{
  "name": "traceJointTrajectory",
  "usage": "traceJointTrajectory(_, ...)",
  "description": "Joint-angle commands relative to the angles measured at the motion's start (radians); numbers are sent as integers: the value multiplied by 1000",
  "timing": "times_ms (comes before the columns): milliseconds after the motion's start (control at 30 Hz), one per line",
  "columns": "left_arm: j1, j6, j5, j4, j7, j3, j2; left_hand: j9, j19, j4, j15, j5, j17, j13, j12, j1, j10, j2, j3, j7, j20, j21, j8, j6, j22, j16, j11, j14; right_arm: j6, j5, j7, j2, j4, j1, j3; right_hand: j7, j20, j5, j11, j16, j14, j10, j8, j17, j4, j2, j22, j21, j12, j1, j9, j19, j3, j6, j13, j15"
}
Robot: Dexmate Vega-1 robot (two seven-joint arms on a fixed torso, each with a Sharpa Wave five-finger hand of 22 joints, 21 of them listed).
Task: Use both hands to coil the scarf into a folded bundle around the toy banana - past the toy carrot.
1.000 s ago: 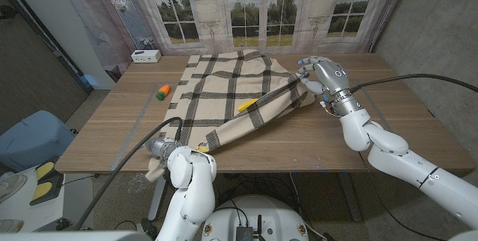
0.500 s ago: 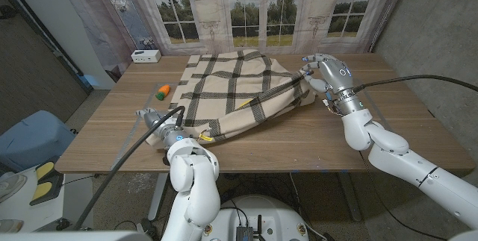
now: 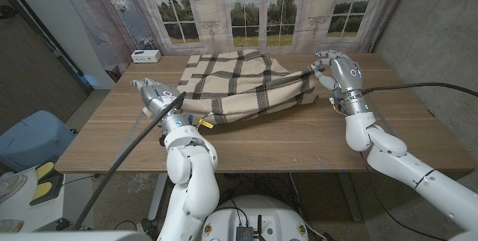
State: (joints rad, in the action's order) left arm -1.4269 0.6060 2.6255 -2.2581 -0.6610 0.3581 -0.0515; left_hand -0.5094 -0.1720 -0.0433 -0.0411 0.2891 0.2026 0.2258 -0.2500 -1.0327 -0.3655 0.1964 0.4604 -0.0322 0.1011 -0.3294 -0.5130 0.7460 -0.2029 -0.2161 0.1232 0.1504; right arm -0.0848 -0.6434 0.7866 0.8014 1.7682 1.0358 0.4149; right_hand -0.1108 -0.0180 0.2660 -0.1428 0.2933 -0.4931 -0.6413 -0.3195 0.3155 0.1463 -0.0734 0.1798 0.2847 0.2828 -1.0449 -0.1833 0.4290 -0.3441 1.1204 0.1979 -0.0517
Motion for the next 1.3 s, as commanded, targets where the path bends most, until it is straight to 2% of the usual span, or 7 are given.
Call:
traceJointTrajectory(33,107,-64,-111,-44,80,-39,-59,-18,-12,-7,-21,10,1,3,0,5,-10,-2,5,-7,0,-7,-79,-4,-4,-1,0,9,-11,27,87,-39,-78,-51,6,118,-1,-4,-6,-2,-8,-6,-4,1,1,0,3,-4,-4,6,-3,5,-8,131,2,-156)
traceJointTrajectory(167,165,-93,-132,-28,60,-63,-85,-32,-14,-10,-24,13,1,5,1,6,-10,-4,7,-8,-1,-9,-92,-8,-4,0,1,10,-1,35,106,-59,-122,-91,22,115,-4,-5,-8,-4,-7,-7,-3,1,1,1,3,-5,-6,8,-3,5,-11,133,2,-156)
traceJointTrajectory(433,290,-138,-219,36,26,-100,-174,-56,-17,-13,-28,19,0,8,3,7,-11,-7,11,-9,-6,-12,-115,-13,-4,4,2,10,8,52,135,-103,-211,-173,58,116,-5,-6,-8,-6,-9,-6,-2,1,0,2,3,-7,-10,10,-3,4,-15,133,2,-156)
traceJointTrajectory(667,381,-124,-308,115,38,-102,-260,-71,-20,-13,-29,22,-1,10,4,7,-12,-10,13,-11,-12,-14,-129,-15,-4,5,3,11,6,65,161,-133,-269,-226,86,117,-6,-7,-8,-7,-9,-7,-2,1,0,3,3,-8,-12,12,-3,4,-18,134,2,-156)
traceJointTrajectory(933,487,-92,-404,224,46,-83,-334,-90,-23,-13,-34,25,-2,10,5,7,-18,-12,16,-14,-16,-16,-149,-18,-4,7,5,14,7,71,179,-166,-352,-303,129,119,-7,-8,-7,-9,-10,-10,0,1,0,4,3,-10,-15,15,-3,3,-21,134,2,-156)
traceJointTrajectory(1300,627,-65,-513,351,64,-2,-429,-112,-25,-13,-39,28,-3,11,7,7,-23,-14,19,-18,-21,-19,-172,-21,-3,9,5,17,15,72,193,-211,-489,-420,202,117,-7,-10,-9,-12,-12,-10,2,1,0,5,3,-12,-20,17,-3,4,-28,135,3,-156)
